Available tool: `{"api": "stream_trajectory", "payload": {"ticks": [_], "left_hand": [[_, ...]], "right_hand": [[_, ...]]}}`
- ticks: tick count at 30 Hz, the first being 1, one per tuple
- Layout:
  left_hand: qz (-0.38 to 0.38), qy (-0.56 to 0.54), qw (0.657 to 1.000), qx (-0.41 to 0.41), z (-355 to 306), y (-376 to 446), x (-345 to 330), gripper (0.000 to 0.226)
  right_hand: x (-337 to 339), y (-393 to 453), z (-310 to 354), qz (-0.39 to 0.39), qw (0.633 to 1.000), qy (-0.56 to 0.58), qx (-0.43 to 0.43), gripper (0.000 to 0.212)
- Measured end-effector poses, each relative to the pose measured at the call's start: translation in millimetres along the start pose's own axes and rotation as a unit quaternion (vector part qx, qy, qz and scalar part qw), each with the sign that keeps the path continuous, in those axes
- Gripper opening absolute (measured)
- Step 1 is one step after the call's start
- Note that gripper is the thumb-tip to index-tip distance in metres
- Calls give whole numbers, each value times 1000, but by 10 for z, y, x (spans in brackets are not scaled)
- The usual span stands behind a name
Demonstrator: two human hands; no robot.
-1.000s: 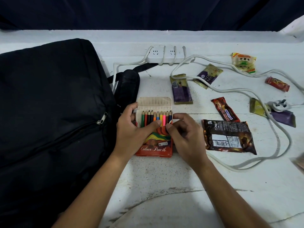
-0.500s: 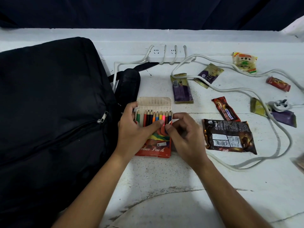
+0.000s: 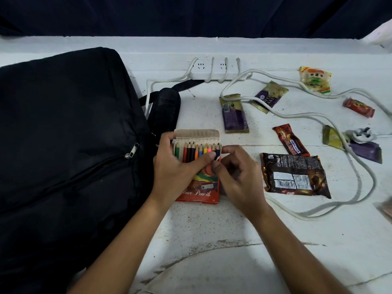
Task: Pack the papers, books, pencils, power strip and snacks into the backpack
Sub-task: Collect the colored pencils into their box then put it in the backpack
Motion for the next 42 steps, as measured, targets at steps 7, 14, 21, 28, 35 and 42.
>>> {"api": "stream_trajectory", "payload": {"ticks": [7,14,21,28,35,42], "left_hand": [[6,20,1000,0,-36,-31,-13,56],[90,-142,984,62,-29,-88,-4,35],[93,-53,994,-30,-566,-106,58,29],[110,82,985,-102,-1010,-74,124,25],[241,99,965,-35,-1162,-239,83,20],[220,63,973,-5,-1428,-465,260,22]], "right_hand": [[-18,-6,27,3,1000,2,7,17],[97,14,-208,-48,972,178,-147,13],[136,97,-349,-26,921,292,-255,7],[229,194,-165,20,837,467,-284,19],[108,-15,194,246,827,409,-295,71],[-2,-264,555,306,815,381,-310,88]]}}
Point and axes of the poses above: each hand's wrist, its own y-axis towards the middle knuckle, its own x-axis out of the back of the hand, z = x × y, the point moved 9 cm from there along y, towards the middle knuckle, and after that the axes turned 9 degrees about y, right-handed, at the moved point
